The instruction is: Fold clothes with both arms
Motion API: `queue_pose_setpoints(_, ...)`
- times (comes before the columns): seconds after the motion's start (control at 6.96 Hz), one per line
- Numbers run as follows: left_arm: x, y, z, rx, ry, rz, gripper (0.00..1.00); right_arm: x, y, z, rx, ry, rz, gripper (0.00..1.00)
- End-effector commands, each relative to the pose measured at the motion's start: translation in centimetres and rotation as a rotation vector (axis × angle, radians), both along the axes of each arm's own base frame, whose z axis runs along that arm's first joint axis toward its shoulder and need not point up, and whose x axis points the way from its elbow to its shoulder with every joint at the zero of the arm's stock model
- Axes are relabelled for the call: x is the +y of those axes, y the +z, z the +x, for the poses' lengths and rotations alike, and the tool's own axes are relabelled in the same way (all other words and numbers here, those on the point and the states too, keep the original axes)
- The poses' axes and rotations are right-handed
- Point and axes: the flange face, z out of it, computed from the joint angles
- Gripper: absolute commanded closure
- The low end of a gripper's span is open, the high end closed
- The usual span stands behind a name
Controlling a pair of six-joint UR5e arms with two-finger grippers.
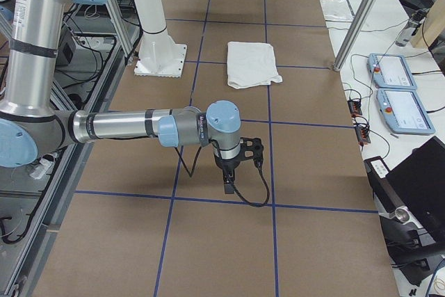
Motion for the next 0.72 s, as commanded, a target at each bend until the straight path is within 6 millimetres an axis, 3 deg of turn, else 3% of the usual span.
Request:
queue_pose_setpoints(0.0, -0.2, -0.3, -0.1, -0.013, -0.002, 0.010, 0.00, 0.0, -0.1, 0.0, 0.000, -0.004, 0.009, 0.00)
queue_pose_setpoints(0.57, -0.8, -1.3, 0.0, -0.012, 0.002, 0.036, 0.00, 0.2, 0.7, -0.1, -0.013, -0.009, -0.007, 0.00)
